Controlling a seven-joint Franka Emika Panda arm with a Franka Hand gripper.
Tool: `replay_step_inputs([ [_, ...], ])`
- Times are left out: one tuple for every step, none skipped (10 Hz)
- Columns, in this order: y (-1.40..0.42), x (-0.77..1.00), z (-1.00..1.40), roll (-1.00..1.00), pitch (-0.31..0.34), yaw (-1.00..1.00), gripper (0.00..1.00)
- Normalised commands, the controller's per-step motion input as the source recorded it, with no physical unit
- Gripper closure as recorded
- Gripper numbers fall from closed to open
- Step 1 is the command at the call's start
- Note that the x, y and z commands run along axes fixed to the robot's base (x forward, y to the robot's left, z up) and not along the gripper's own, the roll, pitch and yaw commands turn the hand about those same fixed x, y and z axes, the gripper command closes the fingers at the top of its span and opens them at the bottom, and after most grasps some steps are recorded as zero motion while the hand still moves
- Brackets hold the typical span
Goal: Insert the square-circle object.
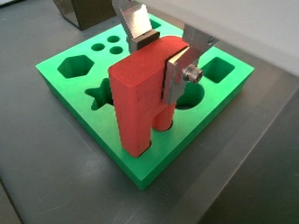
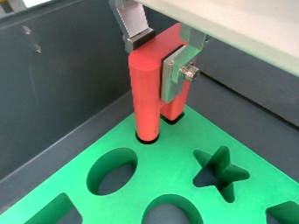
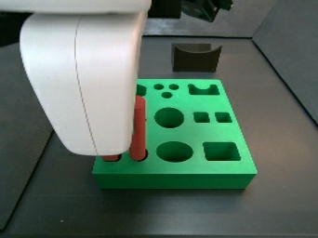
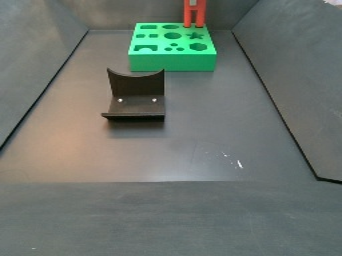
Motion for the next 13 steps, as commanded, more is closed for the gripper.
replay_step_inputs([
  [0.00,0.13,-0.37,0.04,0.000,0.00,1.00],
  [0.00,0.19,-0.40,0.06,0.000,0.00,1.00],
  [0.00,0.09,-0.45,0.15,0.000,0.00,1.00],
  [0.00,0.10,-0.45,0.13,0.000,0.00,1.00],
  [0.00,0.07,-0.45,0.12,0.000,0.00,1.00],
  [0.02,0.02,-0.43,0.12,0.000,0.00,1.00],
  [0.06,0.00,-0.41,0.08,-0.033,0.00,1.00],
  [0.05,-0.02,-0.39,0.00,-0.079,0.00,1.00],
  [0.07,-0.01,-0.38,0.00,-0.077,0.00,1.00],
  [0.18,0.00,-0.29,0.01,0.000,0.00,1.00],
  [0.17,-0.06,-0.33,0.01,-0.086,0.00,1.00],
  [0.20,-0.06,-0.31,-0.07,-0.159,0.00,1.00],
  [0.20,-0.08,-0.21,-0.26,-0.216,-0.03,1.00],
])
